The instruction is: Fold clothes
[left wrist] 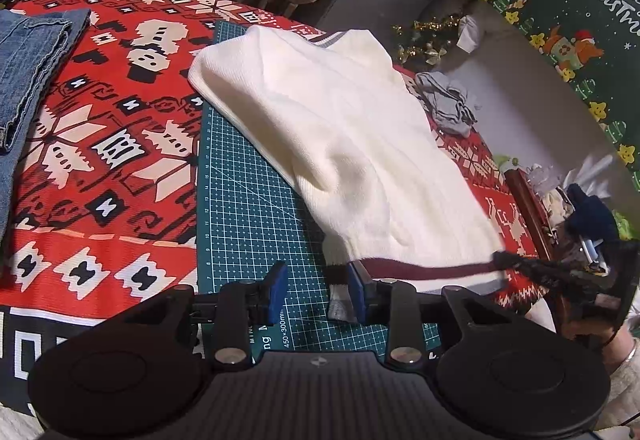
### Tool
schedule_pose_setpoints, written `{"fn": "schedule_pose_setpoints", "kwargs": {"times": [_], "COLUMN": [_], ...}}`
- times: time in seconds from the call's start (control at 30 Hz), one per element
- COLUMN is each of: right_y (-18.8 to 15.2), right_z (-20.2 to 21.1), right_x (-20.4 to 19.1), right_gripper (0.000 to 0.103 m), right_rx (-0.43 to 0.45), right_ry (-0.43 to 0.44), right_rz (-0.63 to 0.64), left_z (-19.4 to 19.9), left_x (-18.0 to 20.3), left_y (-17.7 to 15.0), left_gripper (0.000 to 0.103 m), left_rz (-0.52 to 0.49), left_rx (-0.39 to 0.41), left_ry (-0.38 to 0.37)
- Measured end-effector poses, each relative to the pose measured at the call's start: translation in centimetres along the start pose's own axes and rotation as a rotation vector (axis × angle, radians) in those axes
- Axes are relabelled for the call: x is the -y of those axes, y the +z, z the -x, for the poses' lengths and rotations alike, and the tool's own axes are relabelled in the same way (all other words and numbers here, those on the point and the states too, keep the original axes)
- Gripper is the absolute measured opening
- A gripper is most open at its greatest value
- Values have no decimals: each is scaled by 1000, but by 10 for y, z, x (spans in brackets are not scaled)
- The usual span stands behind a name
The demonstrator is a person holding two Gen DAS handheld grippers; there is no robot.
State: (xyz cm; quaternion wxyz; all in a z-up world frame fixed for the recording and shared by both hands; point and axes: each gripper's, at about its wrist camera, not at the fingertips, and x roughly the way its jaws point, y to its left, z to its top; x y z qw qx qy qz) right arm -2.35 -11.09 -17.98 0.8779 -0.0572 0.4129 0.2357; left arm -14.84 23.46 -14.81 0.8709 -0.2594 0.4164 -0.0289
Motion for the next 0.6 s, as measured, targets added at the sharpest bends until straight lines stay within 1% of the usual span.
{"fn": "schedule_pose_setpoints", "kwargs": {"times": [0.1,0.17,0.23,0.33,0.43,0.6], "right_y": [11,17,20,20,17,14], "right_z": [15,17,17,15,12,13], "right_x": [24,41,58,68,61,54], "right_gripper": [8,8,8,8,8,8], "right_rx": [50,63,68,63,57,61], "right_ry": [-71,-120,-146,-128,-125,-103], "right_rz": [-17,-40,-79,-121,-88,-81], "left_z": [-3,-10,-18,-30,-43,-63], "left_x": [0,1,8,22,35,57], "left_y": [1,1,0,-1,-3,-6], "left_gripper": [32,32,31,30,30,27], "left_rz": [0,3,-21,-63,-105,-175], "left_rx": [-3,-13,-28,-51,-75,-114], "left_ry": [-8,-27,-34,-42,-50,-62]}}
